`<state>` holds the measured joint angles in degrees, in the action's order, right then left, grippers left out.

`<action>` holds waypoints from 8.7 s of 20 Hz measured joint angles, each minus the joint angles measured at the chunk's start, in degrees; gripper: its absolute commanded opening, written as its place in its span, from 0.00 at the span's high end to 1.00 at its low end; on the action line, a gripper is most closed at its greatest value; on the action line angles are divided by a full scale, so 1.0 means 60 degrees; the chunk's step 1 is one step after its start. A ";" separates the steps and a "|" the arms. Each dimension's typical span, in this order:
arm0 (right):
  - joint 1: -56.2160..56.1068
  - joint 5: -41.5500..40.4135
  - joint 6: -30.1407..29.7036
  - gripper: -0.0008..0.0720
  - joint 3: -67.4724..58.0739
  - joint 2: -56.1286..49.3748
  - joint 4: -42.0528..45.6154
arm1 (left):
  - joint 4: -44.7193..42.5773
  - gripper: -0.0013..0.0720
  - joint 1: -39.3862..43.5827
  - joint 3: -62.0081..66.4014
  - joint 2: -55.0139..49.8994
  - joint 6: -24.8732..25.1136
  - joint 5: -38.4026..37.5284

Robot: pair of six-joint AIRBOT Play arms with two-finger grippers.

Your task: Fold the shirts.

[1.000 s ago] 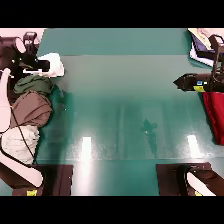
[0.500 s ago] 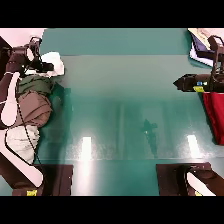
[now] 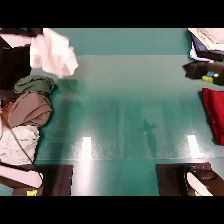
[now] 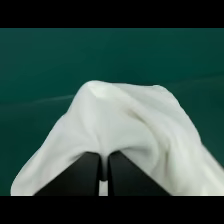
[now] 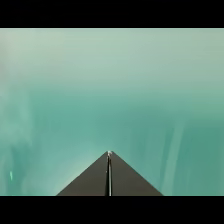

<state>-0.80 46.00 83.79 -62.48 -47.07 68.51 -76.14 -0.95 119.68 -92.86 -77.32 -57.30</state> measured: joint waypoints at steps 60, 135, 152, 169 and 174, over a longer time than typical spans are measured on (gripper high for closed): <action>-0.2721 0.0969 0.0000 0.29 -0.0109 -0.5300 -0.4382 | 0.5271 0.94 0.1712 -1.1865 0.4335 0.0175 0.0069; 0.0597 0.4816 0.0699 0.97 -0.3730 -0.5282 0.0076 | 0.5217 0.24 -0.0732 -1.2597 0.3745 0.2277 -0.1191; 0.1249 0.4481 0.0699 0.97 -0.3752 -0.2426 0.0076 | 0.5391 0.94 -0.1016 -0.8233 0.5788 0.1636 -0.1166; 0.3654 0.6601 0.0703 0.97 -0.6065 -0.0324 0.0033 | 0.5745 0.94 -0.1293 -0.1632 0.7504 0.0091 -0.3563; 0.2350 0.7337 0.0703 0.97 -0.7158 -0.3122 0.0106 | 0.5701 0.94 -0.1300 -0.5530 0.7417 0.0047 -0.3676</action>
<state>13.30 90.02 88.01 -105.43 -65.80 69.14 -41.93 -8.75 86.50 -48.36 -77.03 -79.35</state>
